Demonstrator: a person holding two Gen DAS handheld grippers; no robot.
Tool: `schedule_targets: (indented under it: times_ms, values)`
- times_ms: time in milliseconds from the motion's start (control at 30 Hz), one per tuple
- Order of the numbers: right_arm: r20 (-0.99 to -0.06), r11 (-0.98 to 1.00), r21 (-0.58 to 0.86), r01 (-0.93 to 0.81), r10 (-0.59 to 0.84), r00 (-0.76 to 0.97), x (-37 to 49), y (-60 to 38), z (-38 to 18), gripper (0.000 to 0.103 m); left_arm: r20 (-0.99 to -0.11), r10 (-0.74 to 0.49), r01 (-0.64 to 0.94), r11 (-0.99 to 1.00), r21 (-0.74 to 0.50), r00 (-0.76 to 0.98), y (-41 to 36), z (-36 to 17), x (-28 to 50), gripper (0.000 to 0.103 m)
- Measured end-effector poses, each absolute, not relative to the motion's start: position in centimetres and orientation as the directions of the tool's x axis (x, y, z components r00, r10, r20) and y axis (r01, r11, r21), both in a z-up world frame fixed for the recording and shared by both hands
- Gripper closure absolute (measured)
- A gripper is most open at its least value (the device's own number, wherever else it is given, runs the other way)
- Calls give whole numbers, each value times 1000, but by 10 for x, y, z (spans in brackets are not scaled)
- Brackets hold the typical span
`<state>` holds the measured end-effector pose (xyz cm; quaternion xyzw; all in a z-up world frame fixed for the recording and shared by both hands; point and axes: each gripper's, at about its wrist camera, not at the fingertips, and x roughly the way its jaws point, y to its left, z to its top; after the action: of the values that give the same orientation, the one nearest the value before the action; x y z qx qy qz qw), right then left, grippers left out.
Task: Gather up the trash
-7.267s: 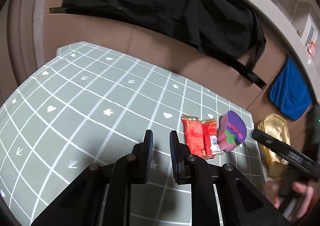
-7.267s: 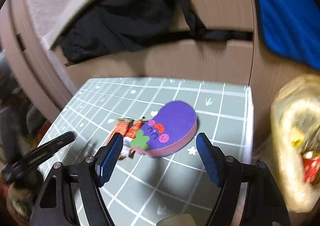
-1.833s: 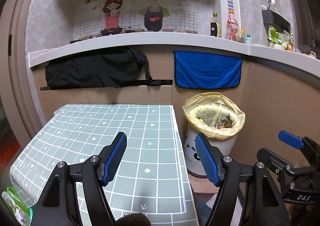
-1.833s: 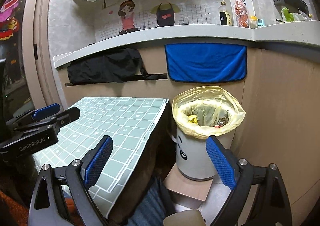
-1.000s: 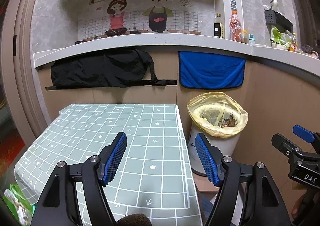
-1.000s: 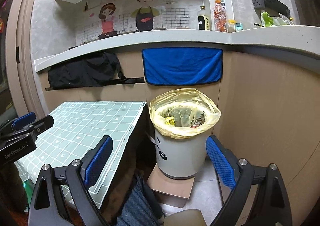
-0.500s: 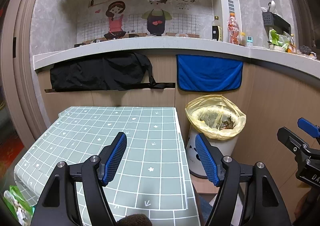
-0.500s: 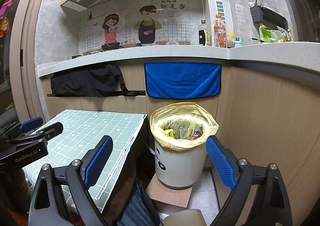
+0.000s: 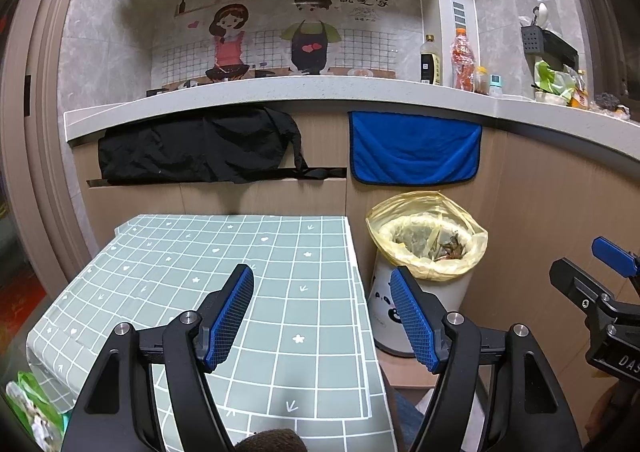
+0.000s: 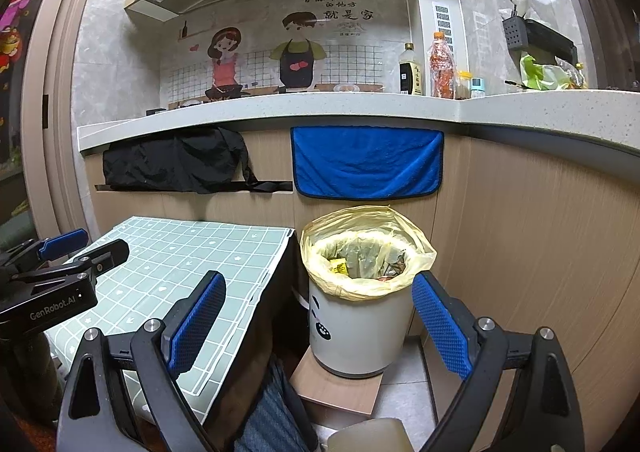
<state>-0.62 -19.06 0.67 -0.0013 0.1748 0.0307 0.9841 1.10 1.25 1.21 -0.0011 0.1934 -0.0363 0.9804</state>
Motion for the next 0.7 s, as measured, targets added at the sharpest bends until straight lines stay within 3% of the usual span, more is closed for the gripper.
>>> schedule_targets:
  times_ms: [700]
  values:
    - [-349,998,16,-61,63,935,-6,-195,4,10,-384,-79,79,997,-16,920,8,12,9,32]
